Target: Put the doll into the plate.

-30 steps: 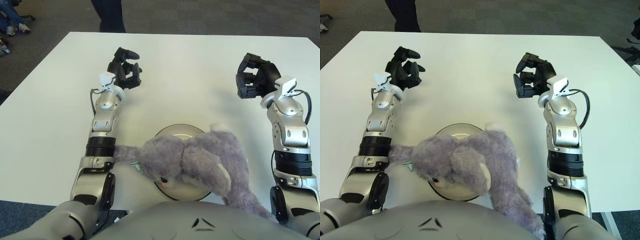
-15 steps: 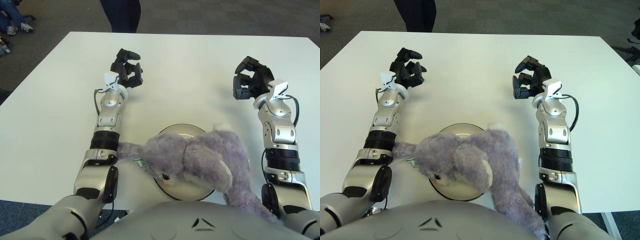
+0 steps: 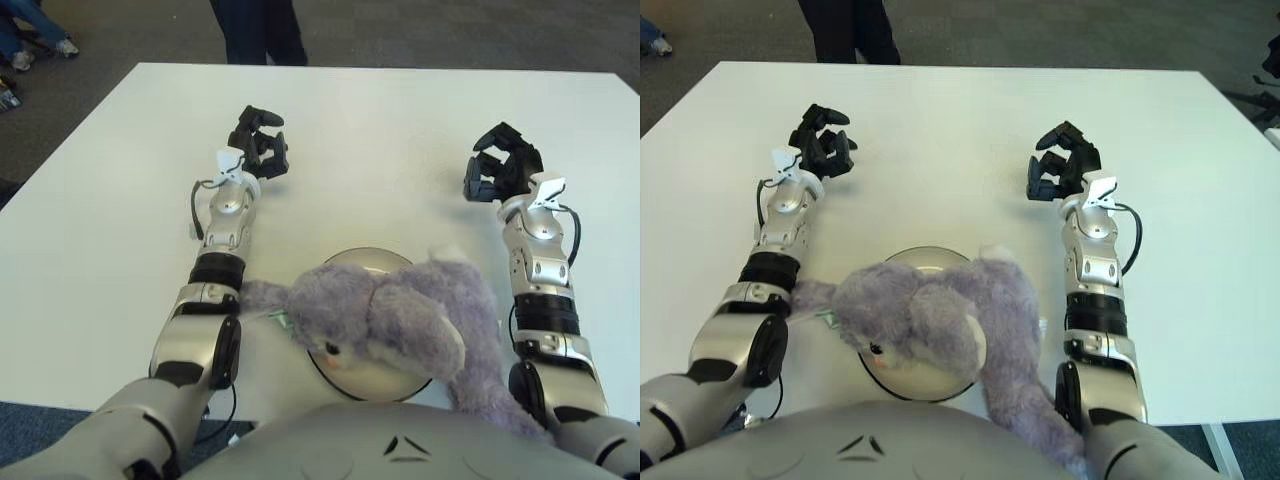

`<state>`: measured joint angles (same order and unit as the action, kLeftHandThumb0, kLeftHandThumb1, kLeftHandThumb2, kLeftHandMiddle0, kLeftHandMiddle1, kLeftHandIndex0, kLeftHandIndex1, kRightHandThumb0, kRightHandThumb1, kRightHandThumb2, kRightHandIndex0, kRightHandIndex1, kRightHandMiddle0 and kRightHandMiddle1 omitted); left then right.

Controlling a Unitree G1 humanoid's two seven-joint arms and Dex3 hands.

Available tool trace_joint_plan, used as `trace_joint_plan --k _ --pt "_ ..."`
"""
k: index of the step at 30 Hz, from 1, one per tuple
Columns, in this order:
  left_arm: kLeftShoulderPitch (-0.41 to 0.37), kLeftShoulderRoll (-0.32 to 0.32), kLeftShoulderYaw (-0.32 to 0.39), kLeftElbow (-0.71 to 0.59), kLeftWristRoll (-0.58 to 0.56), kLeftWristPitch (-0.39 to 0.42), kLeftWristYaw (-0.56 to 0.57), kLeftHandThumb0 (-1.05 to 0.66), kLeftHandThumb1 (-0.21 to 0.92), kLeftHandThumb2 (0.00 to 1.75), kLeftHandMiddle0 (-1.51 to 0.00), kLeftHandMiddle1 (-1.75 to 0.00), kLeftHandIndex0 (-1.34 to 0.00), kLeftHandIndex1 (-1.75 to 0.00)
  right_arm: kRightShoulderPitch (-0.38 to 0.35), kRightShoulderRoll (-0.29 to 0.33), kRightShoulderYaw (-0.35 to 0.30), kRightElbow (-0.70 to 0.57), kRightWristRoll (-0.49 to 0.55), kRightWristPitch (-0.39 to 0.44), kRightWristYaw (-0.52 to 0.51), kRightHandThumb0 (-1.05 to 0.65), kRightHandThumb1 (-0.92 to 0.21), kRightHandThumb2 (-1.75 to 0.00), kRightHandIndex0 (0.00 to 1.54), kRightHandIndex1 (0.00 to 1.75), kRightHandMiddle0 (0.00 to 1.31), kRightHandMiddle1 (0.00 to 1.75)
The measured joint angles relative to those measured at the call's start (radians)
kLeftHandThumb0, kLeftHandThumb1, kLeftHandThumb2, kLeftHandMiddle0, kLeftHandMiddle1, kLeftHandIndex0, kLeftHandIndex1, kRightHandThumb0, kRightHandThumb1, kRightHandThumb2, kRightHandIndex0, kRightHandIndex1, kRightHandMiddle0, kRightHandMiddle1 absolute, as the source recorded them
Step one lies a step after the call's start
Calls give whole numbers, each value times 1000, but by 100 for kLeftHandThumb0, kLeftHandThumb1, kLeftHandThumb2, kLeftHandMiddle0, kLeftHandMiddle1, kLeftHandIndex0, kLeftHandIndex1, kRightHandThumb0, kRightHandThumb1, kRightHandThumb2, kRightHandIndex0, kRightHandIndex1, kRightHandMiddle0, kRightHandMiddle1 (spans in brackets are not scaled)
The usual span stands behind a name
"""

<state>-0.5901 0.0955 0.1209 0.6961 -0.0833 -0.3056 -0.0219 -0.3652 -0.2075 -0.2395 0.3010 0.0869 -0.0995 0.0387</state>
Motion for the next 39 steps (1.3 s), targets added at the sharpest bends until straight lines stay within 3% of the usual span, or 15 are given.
trace_joint_plan --k 7,16,27,39 --pt "-18 -5 18 50 -23 -29 -21 0 37 126 -46 -175 -44 -175 -21 0 -14 89 14 -93 0 0 -5 -161 84 171 55 175" --pt "-39 -11 36 105 -50 -47 -56 0 36 127 -47 -175 -45 -175 -52 1 -24 157 34 -151 3 0 -4 -163 85 170 57 175" --pt "-58 -13 56 151 -75 -48 -89 0 35 129 -48 -175 -46 -175 -63 2 -32 179 62 -164 6 0 -4 -162 86 169 56 175" --pt "-67 -14 66 165 -78 -40 -91 0 33 131 -49 -175 -47 -175 -75 2 -47 214 96 -152 26 0 -6 -153 89 152 57 175"
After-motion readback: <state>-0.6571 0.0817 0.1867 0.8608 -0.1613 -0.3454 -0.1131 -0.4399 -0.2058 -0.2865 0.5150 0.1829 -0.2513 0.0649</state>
